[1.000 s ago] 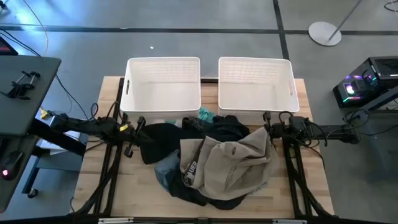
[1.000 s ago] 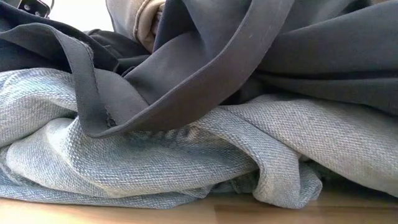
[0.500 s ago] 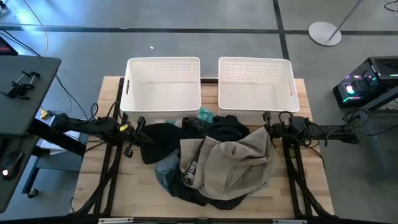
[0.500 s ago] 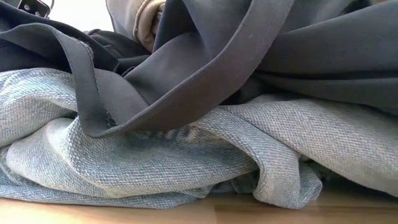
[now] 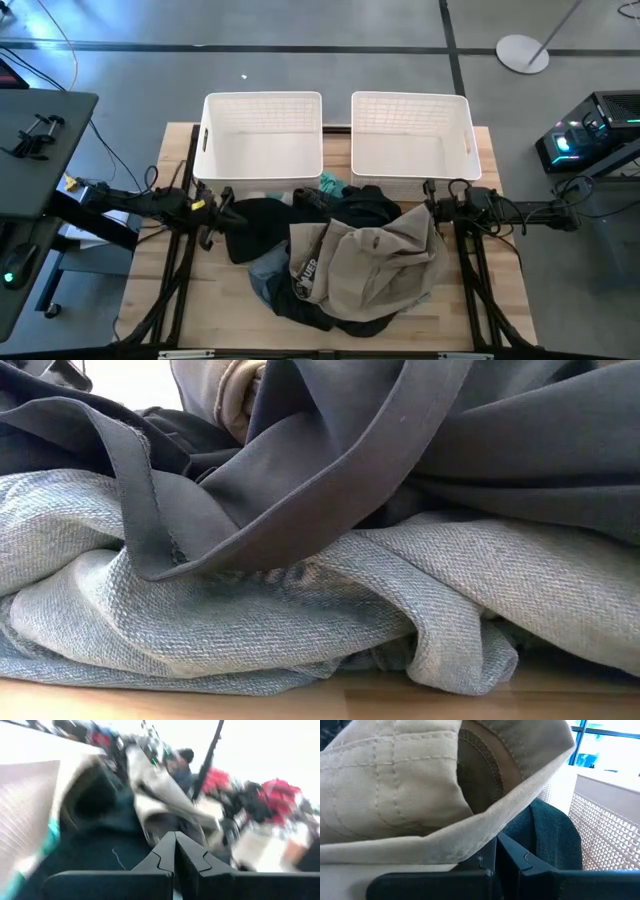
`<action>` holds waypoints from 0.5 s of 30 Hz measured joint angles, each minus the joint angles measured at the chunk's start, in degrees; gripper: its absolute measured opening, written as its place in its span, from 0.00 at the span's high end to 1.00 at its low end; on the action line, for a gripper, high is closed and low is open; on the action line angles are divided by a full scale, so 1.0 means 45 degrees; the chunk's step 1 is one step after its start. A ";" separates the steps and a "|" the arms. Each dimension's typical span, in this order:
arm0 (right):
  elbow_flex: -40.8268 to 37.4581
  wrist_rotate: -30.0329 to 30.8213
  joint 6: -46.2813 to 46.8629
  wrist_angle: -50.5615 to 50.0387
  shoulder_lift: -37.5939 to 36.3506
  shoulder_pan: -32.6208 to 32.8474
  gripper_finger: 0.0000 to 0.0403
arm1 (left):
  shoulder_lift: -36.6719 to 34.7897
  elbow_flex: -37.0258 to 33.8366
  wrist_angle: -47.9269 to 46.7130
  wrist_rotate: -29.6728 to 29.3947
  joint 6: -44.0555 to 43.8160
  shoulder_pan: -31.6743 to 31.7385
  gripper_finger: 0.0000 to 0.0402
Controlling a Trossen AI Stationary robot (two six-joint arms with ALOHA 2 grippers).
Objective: Sort clothes
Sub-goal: Put the brown shorts into the left white laundry bin
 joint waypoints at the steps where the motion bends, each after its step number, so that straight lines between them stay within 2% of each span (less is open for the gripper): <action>1: 0.0000 -0.0004 0.0000 -0.0004 0.0000 0.0005 1.00 | 0.0000 0.0000 0.0486 -0.0396 -0.0349 0.0000 1.00; 4: 0.0004 0.0001 0.0000 -0.0004 0.0000 0.0005 1.00 | 0.0180 -0.0005 0.2746 -0.1058 -0.0852 0.0002 1.00; 8: 0.0005 0.0001 0.0000 0.0001 0.0000 0.0005 1.00 | 0.1424 0.0123 0.5749 -0.0900 -0.0270 -0.0210 1.00; 12: 0.0000 0.0001 0.0000 -0.0004 0.0000 0.0003 1.00 | 0.4119 0.1121 0.5891 -0.1888 0.0658 -0.0719 1.00; 15: 0.0002 -0.0004 0.0000 0.0001 0.0000 0.0005 1.00 | 0.6690 0.2501 0.5892 -0.2334 0.1640 -0.1107 1.00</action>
